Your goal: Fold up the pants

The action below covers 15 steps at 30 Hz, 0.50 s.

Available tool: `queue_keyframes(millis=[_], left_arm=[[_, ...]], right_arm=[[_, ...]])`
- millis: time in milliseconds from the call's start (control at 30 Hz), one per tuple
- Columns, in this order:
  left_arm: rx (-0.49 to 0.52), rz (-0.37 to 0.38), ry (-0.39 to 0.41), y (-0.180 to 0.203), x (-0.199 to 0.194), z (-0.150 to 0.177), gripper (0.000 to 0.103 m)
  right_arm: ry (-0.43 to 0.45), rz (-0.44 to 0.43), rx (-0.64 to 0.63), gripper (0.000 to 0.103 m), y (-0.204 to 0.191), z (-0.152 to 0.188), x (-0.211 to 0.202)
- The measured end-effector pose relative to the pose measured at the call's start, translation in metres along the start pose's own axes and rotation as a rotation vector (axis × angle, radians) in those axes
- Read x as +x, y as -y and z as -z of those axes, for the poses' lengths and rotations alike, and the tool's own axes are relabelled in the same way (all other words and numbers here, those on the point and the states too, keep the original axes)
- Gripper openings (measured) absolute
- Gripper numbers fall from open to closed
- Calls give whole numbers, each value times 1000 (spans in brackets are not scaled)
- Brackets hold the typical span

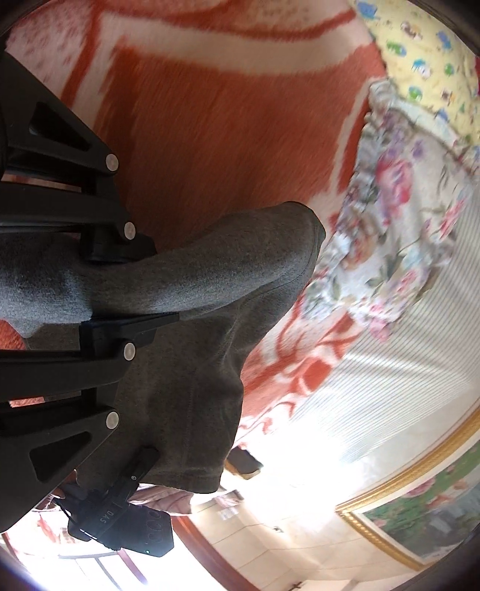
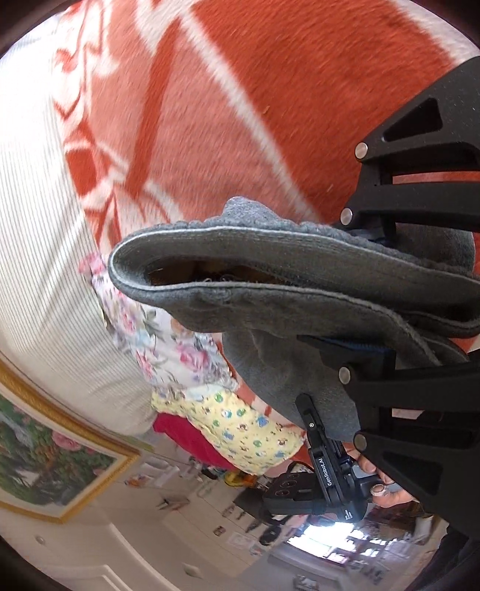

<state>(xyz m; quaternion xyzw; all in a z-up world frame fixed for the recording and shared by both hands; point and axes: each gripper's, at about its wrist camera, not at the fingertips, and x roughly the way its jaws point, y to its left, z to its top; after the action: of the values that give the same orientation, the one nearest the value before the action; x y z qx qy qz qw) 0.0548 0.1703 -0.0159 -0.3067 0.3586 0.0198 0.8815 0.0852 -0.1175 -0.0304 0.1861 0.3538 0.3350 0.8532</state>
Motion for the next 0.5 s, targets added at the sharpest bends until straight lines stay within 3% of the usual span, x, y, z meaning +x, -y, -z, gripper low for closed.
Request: queue_keyframes(millis=[500], left_arm=[[-42,-144,102,-65,-6,-72,20]], right_arm=[[-33,-100,-72,38,-39,-65,111]])
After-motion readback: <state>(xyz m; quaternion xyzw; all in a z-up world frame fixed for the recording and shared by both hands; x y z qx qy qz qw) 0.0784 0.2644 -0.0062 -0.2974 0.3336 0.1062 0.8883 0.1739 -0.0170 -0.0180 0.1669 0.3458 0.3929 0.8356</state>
